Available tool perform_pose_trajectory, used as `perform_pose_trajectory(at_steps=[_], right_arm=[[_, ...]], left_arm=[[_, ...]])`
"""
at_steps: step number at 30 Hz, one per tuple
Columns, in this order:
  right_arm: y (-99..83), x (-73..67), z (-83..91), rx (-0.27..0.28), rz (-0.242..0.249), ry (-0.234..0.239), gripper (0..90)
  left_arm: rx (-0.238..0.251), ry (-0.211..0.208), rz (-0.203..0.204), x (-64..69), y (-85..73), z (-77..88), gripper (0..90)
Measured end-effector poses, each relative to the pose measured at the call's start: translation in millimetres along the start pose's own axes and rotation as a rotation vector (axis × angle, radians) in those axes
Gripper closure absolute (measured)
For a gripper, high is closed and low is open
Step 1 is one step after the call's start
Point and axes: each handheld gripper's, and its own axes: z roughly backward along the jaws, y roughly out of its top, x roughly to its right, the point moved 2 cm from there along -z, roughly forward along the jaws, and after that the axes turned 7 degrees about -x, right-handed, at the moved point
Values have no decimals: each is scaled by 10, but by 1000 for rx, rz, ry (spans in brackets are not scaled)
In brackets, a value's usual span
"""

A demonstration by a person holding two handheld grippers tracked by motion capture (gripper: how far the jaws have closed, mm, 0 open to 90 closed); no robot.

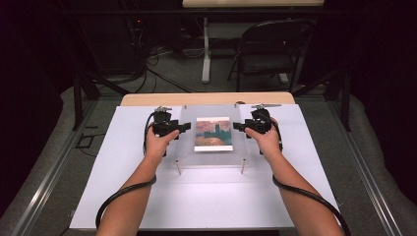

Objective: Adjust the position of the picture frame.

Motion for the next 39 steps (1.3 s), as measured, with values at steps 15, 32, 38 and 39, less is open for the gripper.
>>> perform_pose_trajectory(at_steps=[15,32,38,39], right_arm=[[10,72,-181,-21,-54,33,349],[-30,131,-236,-54,-80,53,353],[-61,146,-255,-55,-97,63,349],[-66,149,-260,-49,-104,67,349]], left_arm=[[-6,-25,65,-121,-32,-134,332],[-39,-48,112,-156,-96,-189,324],[-42,-56,135,-162,-116,-213,312],[-44,-58,139,-166,-118,-213,312]])
